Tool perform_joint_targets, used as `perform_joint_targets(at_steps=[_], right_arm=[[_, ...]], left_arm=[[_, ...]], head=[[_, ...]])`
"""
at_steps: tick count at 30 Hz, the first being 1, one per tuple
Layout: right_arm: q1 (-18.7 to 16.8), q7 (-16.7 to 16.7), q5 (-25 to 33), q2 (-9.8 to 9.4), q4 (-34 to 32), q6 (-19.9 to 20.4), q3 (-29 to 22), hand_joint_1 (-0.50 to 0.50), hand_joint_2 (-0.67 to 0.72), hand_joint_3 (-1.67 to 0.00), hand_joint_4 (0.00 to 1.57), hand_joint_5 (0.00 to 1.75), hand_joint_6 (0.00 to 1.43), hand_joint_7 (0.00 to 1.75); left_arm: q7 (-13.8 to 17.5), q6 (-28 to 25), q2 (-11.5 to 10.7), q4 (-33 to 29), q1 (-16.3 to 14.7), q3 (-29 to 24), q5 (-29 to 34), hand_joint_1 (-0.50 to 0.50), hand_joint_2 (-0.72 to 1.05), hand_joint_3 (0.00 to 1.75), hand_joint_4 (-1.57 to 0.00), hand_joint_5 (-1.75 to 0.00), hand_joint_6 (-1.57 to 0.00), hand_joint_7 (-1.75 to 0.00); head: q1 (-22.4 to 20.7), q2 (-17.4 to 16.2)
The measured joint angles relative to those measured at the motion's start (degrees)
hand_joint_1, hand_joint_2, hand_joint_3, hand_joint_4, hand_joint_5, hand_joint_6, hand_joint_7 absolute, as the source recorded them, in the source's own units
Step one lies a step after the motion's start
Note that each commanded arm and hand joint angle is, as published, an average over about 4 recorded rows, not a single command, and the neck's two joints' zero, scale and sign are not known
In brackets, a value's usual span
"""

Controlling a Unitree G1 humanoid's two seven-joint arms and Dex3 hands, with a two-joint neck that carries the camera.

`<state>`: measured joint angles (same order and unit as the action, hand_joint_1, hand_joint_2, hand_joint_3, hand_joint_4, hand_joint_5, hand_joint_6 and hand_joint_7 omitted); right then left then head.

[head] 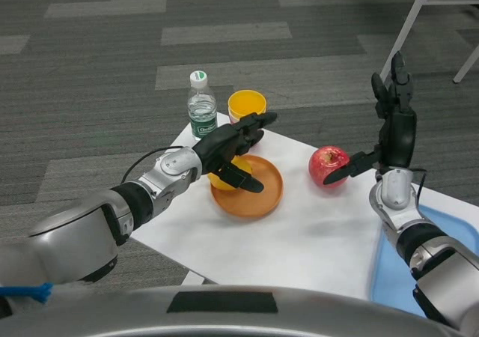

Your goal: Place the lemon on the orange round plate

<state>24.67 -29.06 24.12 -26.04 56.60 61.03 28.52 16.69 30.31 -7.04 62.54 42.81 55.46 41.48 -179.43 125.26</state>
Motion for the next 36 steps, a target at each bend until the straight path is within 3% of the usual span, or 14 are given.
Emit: perform_joint_targets(at_steps=[3, 6, 8, 10, 13, 23, 30, 33, 36], right_arm=[[0.1, 0.0, 0.0, 0.12, -0.1, 0.0, -0.1, -0.25, 0.72, 0.0, 0.71, 0.0, 0.0, 0.0], [0.2, 0.0, 0.0, 0.17, -0.1, 0.0, -0.2, -0.25, 0.72, 0.0, 0.71, 0.0, 0.0, 0.0], [0.2, 0.0, 0.0, 0.2, -0.1, 0.0, -0.2, -0.25, 0.72, 0.0, 0.71, 0.0, 0.0, 0.0], [0.2, 0.0, 0.0, 0.23, -0.1, 0.0, -0.2, -0.25, 0.72, 0.0, 0.71, 0.0, 0.0, 0.0], [0.3, 0.0, 0.0, 0.25, 0.0, 0.1, -0.2, -0.25, 0.72, 0.0, 0.71, 0.0, 0.0, 0.0], [0.4, 0.0, 0.0, 0.26, 0.3, 0.1, -0.2, -0.25, 0.72, 0.0, 0.71, 0.0, 0.0, 0.0], [0.4, 0.0, 0.0, 0.26, 0.2, 0.1, -0.3, -0.25, 0.72, 0.0, 0.71, 0.0, 0.0, 0.0], [0.4, 0.0, 0.0, 0.26, 0.1, 0.1, -0.3, -0.25, 0.72, 0.0, 0.69, 0.0, 0.0, 0.0], [0.4, 0.0, 0.0, 0.26, 0.1, 0.1, -0.3, -0.25, 0.72, 0.0, 0.69, 0.0, 0.0, 0.0]], left_arm=[[0.8, 0.9, -1.1, -4.1, -2.6, -2.7, 0.2, 0.5, 0.38, 0.09, 0.0, 0.0, 0.0, -0.14], [1.6, 1.0, -2.3, -8.1, -4.7, -4.3, 1.3, 0.5, 0.41, 0.09, 0.0, 0.0, 0.0, -0.14], [1.9, 1.0, -2.8, -10.6, -6.2, -5.7, 2.5, 0.5, 0.56, 0.09, 0.0, 0.0, 0.0, -0.14], [2.1, 1.1, -3.1, -13.2, -7.9, -7.6, 3.1, 0.5, 0.83, 0.09, 0.0, 0.0, -0.01, -0.14], [2.5, 1.1, -3.4, -16.8, -10.2, -10.3, 4.0, 0.5, 1.05, 0.09, 0.0, 0.0, -0.01, -0.14], [5.0, 1.2, -4.6, -24.2, -13.7, -16.7, 6.1, 0.5, 0.96, 0.35, 0.0, 0.0, 0.0, -0.07], [5.1, 1.3, -4.9, -26.5, -15.7, -20.2, 5.4, 0.5, 0.96, 0.26, 0.0, 0.0, 0.0, -0.07], [5.0, 1.7, -5.0, -28.1, -16.8, -19.9, 11.0, 0.5, 1.05, 0.11, 0.0, 0.0, 0.0, -0.07], [4.8, 3.1, -5.1, -29.0, -17.3, -18.9, 17.1, 0.5, 0.96, 0.09, 0.0, 0.0, 0.0, -0.07]], head=[[0.0, 0.1], [-0.2, 0.4], [-0.3, 0.5], [-0.4, 0.6], [-0.6, 0.8], [-0.9, 1.0], [-1.8, 1.2], [-2.3, 1.3], [-3.1, 1.4]])
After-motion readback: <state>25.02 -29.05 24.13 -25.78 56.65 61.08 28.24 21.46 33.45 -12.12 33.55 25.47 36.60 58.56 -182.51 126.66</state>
